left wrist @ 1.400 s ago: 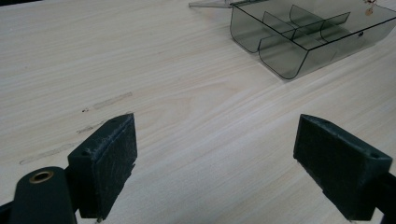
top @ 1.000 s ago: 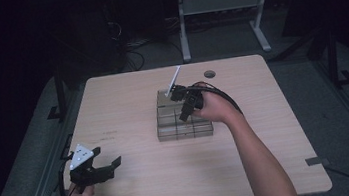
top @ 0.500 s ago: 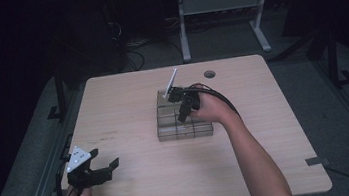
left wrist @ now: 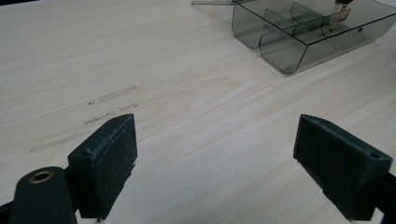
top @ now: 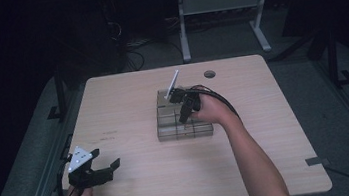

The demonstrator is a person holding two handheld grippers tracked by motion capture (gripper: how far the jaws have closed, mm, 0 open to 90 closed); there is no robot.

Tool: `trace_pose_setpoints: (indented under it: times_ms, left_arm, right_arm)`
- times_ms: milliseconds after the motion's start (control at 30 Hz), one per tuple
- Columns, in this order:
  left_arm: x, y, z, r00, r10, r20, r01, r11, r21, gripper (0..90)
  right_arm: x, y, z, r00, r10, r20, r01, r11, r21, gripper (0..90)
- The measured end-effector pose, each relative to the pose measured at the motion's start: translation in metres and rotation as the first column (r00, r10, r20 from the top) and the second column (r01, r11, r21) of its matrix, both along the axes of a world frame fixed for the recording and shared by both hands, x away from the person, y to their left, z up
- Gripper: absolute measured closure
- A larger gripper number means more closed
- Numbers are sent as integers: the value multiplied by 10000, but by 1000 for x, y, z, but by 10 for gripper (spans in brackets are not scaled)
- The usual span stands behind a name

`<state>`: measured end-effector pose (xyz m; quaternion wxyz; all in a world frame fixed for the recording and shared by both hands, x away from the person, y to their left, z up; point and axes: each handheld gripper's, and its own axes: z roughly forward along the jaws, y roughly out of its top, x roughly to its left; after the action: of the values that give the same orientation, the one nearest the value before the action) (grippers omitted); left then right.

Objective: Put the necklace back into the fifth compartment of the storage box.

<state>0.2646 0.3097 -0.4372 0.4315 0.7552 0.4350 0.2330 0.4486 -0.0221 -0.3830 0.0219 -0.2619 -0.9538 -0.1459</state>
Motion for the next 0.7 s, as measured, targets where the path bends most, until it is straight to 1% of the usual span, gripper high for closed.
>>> trace_pose_setpoints:
  times_ms: [100, 167, 233, 333, 367, 433, 500, 567, 633, 667, 700]
  left_arm:
    - [0, 0, 0, 10000, 4, -8, -4, 10000, -13, 131]
    - [0, 0, 0, 10000, 13, -11, -13, 10000, -15, 131]
    - [-1, 0, 0, 10000, 33, 25, -32, 10000, -65, 131]
    - [0, 0, 0, 10000, 15, -11, -15, 10000, -21, 131]
    - [0, 0, 0, 10000, 6, -14, -6, 10000, -23, 131]
    - [0, 0, 0, 10000, -20, -17, 20, 10000, 14, 131]
    - [0, 0, 0, 10000, 6, -2, -6, 10000, -22, 131]
    - [0, 1, 0, 10000, 33, -23, -33, 10000, -34, 131]
    - [0, 1, 0, 10000, 26, -25, -26, 10000, -9, 131]
    - [0, 1, 0, 10000, 31, -33, -31, 10000, -20, 131]
    - [0, 1, 0, 10000, 35, -23, -35, 10000, -15, 131]
  right_arm:
    - [1, -1, -4, 10000, -27, -44, 27, 9999, 149, 847]
    - [1, 0, -7, 10000, -45, -76, 45, 10000, -2, 847]
    - [2, 0, -10, 9999, -67, -142, 67, 10000, -4, 847]
    - [2, 0, -12, 9998, -69, -169, 70, 9999, 74, 847]
    - [2, -1, -16, 9995, -153, -265, 154, 9999, 36, 847]
    - [3, -2, -17, 9994, -167, -290, 169, 9998, 55, 847]
    - [4, -4, -22, 9990, -222, -398, 229, 9996, 156, 847]
    - [3, -4, -26, 9985, -285, -463, 287, 9996, 37, 847]
    - [3, -4, -27, 9985, -286, -476, 289, 9996, 61, 847]
    - [3, -4, -29, 9982, -293, -521, 302, 9994, 168, 847]
    - [3, -5, -29, 9983, -302, -500, 308, 9994, 126, 846]
